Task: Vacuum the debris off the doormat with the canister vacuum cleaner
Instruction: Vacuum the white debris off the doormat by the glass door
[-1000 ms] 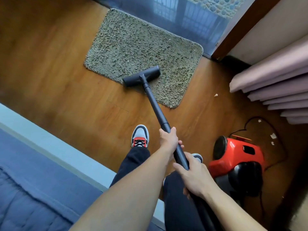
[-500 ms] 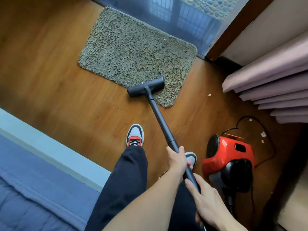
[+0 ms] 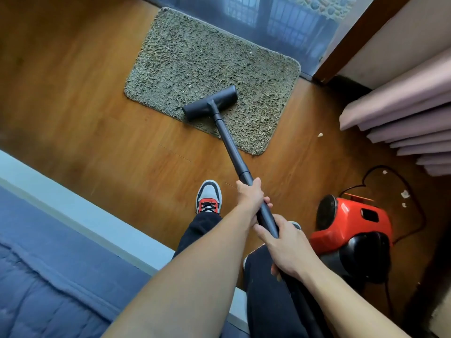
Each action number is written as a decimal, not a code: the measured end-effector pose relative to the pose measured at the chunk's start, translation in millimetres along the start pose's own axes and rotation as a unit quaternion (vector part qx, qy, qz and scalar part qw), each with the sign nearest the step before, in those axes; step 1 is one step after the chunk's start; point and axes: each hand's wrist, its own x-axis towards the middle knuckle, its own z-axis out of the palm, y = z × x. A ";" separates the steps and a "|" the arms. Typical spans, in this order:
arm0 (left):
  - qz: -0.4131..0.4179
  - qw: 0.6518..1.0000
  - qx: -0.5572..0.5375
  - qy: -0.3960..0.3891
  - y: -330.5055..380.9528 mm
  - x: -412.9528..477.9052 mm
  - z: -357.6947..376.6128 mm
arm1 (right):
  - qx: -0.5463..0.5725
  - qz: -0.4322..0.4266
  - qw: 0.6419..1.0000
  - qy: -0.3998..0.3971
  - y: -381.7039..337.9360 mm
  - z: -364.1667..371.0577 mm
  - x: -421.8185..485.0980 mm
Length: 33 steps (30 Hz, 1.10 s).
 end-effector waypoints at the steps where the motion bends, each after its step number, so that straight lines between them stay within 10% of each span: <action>1: -0.005 1.000 0.001 -0.003 -4.6 -2.9 1.5 | 0.001 0.003 1.000 -0.002 3.6 -0.8 -3.9; 13: -0.048 0.999 0.013 -0.004 -92.4 -37.3 24.5 | -0.021 0.043 0.998 0.032 82.2 -2.6 -55.9; 33: -0.025 0.997 0.068 0.013 -24.8 -17.1 18.3 | 0.041 0.066 0.997 -0.024 23.9 -12.4 -20.2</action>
